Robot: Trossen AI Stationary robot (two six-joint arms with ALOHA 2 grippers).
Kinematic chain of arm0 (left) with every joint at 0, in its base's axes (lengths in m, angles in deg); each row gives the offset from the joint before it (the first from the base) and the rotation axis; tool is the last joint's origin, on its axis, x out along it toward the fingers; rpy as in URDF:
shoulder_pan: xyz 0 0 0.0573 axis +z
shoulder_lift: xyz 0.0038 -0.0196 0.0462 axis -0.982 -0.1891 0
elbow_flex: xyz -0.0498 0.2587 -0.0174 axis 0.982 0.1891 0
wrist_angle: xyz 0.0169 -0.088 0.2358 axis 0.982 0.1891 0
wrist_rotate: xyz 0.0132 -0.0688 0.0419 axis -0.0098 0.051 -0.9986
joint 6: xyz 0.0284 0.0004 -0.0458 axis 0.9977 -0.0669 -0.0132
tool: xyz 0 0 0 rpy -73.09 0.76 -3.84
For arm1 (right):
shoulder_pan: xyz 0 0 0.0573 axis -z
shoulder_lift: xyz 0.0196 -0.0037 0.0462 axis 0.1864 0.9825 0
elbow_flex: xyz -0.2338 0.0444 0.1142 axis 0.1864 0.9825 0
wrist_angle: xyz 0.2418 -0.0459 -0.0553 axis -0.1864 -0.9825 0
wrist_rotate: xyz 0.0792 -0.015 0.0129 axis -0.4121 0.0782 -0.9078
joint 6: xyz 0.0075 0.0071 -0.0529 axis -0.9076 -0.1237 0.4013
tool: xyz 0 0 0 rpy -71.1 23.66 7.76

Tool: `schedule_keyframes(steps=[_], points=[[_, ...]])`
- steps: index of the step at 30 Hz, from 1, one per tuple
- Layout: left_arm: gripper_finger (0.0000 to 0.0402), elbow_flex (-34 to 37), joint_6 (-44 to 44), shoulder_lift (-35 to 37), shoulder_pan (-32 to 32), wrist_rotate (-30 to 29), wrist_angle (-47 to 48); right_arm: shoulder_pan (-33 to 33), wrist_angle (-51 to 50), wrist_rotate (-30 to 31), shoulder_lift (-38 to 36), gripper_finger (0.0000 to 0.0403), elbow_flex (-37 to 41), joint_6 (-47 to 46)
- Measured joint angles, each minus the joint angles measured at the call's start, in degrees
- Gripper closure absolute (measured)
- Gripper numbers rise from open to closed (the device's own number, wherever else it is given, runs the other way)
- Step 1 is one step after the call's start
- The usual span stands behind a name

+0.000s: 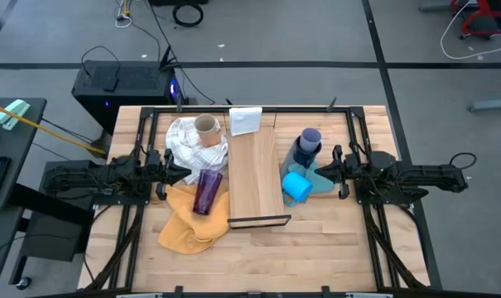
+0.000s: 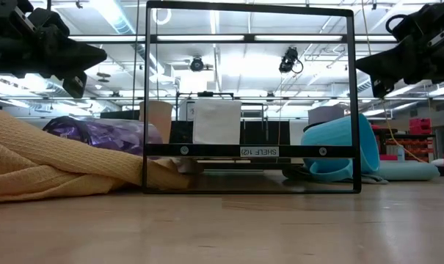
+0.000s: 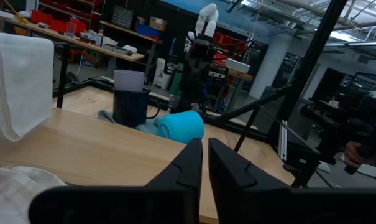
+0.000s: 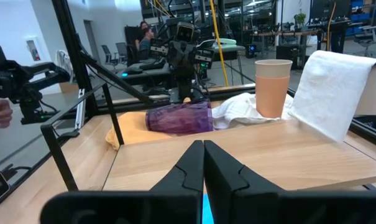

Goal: Stack small to large cups/mugs on shelf

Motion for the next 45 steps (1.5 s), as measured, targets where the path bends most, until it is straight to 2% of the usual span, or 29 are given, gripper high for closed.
schedule_keyframes(steps=[3,8,13,16,18,21,24,32,37,45], points=[[0.0366,0.0,0.0,0.0,0.0,0.0,0.0,0.1,4.1,0.4,0.0,0.0386,0.0,1.0],[0.0374,0.0,0.0,0.0,0.0,0.0,0.0,0.1,16.5,0.5,0.0,0.0386,0.0,1.7],[0.0378,0.0,0.0,0.0,0.0,0.0,0.0,0.1,28.8,2.6,0.0,0.0386,0.0,-4.6],[0.0374,0.0,0.0,0.0,0.0,0.0,0.0,0.1,37.0,4.0,0.0,0.0386,0.0,-5.0],[0.0371,0.0,0.0,0.0,0.0,0.0,0.0,0.1,39.0,4.0,0.0,0.0386,-1.1,-5.0],[0.0366,0.0,0.0,0.0,0.0,0.0,0.0,0.1,32.7,3.3,0.9,0.0386,-6.5,-3.3],[0.0366,0.0,0.0,0.0,0.0,0.0,0.0,0.1,22.6,2.9,5.3,0.0386,-14.7,-1.0],[0.0378,0.0,0.0,0.0,0.0,0.0,0.0,0.1,6.0,0.5,26.8,0.0386,-38.1,3.7],[0.0375,0.0,0.0,0.0,0.0,0.0,0.0,0.1,0.3,-0.5,39.7,0.0386,-51.4,6.4],[0.0366,0.0,0.6,0.0,0.0,0.0,0.0,3.2,-10.0,-2.6,54.9,0.0386,-69.8,9.3]])
